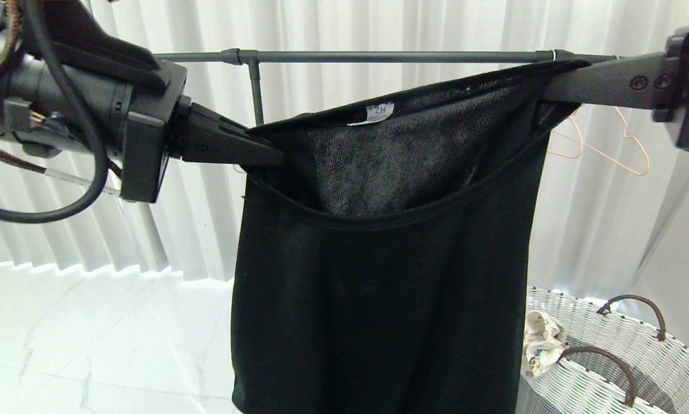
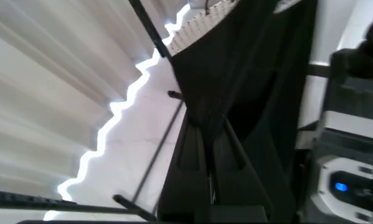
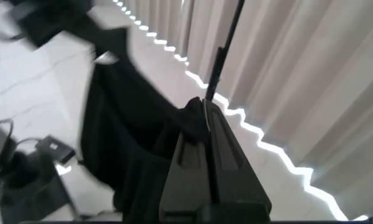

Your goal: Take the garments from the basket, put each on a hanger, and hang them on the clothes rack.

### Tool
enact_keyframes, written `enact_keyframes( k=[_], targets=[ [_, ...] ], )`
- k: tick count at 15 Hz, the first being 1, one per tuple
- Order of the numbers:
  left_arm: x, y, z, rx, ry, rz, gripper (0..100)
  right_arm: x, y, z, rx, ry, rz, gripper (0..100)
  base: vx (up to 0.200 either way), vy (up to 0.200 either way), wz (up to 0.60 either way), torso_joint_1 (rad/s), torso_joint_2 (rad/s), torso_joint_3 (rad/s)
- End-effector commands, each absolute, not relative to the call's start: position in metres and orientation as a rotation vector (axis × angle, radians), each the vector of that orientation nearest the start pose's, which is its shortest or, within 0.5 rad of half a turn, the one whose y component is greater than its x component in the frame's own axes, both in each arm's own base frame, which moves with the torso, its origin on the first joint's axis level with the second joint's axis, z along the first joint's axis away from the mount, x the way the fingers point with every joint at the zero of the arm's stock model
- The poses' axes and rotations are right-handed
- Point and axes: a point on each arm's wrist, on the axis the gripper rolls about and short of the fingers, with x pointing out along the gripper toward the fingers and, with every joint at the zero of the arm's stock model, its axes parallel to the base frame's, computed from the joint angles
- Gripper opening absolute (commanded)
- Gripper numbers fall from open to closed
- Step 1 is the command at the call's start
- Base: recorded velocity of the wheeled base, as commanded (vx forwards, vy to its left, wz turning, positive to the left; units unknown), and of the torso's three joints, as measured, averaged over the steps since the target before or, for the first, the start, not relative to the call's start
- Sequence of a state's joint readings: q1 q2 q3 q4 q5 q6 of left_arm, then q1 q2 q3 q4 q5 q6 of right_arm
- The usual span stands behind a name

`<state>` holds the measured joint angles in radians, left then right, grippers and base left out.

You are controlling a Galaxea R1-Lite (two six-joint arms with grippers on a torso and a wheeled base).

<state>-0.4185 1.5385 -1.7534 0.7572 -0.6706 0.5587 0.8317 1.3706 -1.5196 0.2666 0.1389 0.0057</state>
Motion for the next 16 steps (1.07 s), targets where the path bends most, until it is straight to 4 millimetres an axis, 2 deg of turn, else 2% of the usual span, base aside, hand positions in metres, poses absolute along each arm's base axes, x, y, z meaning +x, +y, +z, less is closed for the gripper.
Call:
enact_keyframes(
  k=[1,4,6,12,15,16],
  targets=[
    [0.168,-0.093,0.359,0.414,0.246,-1.195,0,0.165,0.176,0.374,-0.04,0.134,0.943,0,0.0,0.0,0.0,0.0,0.0,0.0],
    [0.141,-0.091,0.345,0.418,0.273,-1.258,0,0.187,0.2,0.376,-0.019,0.075,0.952,0,0.0,0.0,0.0,0.0,0.0,0.0],
    [0.131,-0.091,0.342,0.42,0.274,-1.287,0,0.194,0.208,0.376,-0.018,0.071,0.955,0,0.0,0.0,0.0,0.0,0.0,0.0],
    [0.131,-0.091,0.343,0.411,0.277,-1.284,0,0.192,0.21,0.376,-0.019,0.072,0.961,0,0.0,0.0,0.0,0.0,0.0,0.0],
    [0.135,-0.091,0.344,0.425,0.286,-1.246,0,0.186,0.204,0.38,-0.015,0.062,0.958,0,0.0,0.0,0.0,0.0,0.0,0.0],
    [0.141,-0.092,0.344,0.447,0.302,-1.185,0,0.181,0.195,0.381,-0.02,0.075,0.949,0,0.0,0.0,0.0,0.0,0.0,0.0]
  ],
)
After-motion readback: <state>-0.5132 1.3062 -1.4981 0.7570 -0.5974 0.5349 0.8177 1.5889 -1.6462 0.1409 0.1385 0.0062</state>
